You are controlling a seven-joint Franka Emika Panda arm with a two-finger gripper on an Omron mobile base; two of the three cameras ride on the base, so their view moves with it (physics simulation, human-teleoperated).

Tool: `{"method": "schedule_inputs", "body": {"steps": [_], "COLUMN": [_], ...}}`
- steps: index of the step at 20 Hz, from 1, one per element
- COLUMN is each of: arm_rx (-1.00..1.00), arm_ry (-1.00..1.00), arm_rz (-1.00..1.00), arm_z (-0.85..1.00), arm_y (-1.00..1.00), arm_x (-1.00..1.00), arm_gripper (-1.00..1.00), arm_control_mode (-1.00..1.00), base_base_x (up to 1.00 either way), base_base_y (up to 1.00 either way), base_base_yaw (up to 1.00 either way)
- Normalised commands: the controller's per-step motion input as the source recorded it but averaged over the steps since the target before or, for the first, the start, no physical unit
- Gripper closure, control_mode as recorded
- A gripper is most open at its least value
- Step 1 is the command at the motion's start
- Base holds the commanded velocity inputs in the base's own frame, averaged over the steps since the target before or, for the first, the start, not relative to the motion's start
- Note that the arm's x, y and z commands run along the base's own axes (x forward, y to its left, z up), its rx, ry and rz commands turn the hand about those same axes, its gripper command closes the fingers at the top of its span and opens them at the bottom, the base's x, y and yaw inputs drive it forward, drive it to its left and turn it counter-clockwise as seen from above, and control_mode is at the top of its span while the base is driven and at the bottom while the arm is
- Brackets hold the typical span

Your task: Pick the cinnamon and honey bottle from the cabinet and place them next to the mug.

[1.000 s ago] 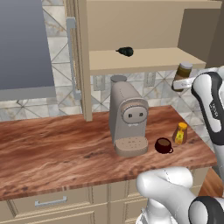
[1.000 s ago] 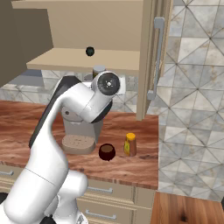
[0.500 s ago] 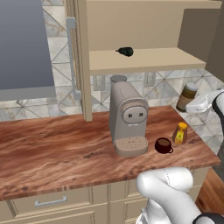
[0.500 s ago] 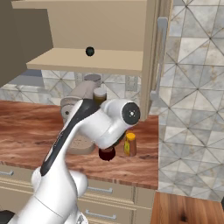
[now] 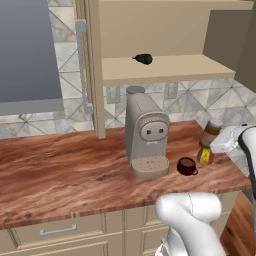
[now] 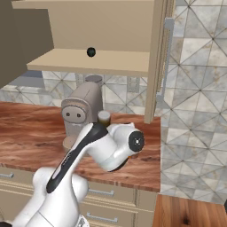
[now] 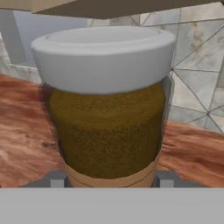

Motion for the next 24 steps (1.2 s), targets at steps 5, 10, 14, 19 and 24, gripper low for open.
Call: {"method": "schedule_inputs", "body": {"steps": [5, 10, 14, 19, 24], "arm_rx": [0.0, 0.0, 0.0, 0.0, 0.0], "arm_ry": [0.0, 0.0, 0.0, 0.02, 0.06], "arm_rz": [0.04, 0.09, 0.06, 0.08, 0.02], "arm_z": [-0.64, -0.28, -0.31, -0.41, -0.51], "arm_y": [-0.17, -0.49, -0.53, -0.42, -0.05], "arm_x": [0.0, -0.14, -0.1, 0.0, 0.02], "arm_gripper": [1.0, 1.0, 1.0, 1.0, 1.0], "arm_control_mode": [-1.0, -1.0, -1.0, -1.0, -1.0], "base_base_x": [0.0, 0.0, 0.0, 0.0, 0.0], "base_base_y": [0.0, 0.0, 0.0, 0.0, 0.0], "base_base_yaw": [0.0, 0.0, 0.0, 0.0, 0.0]}}
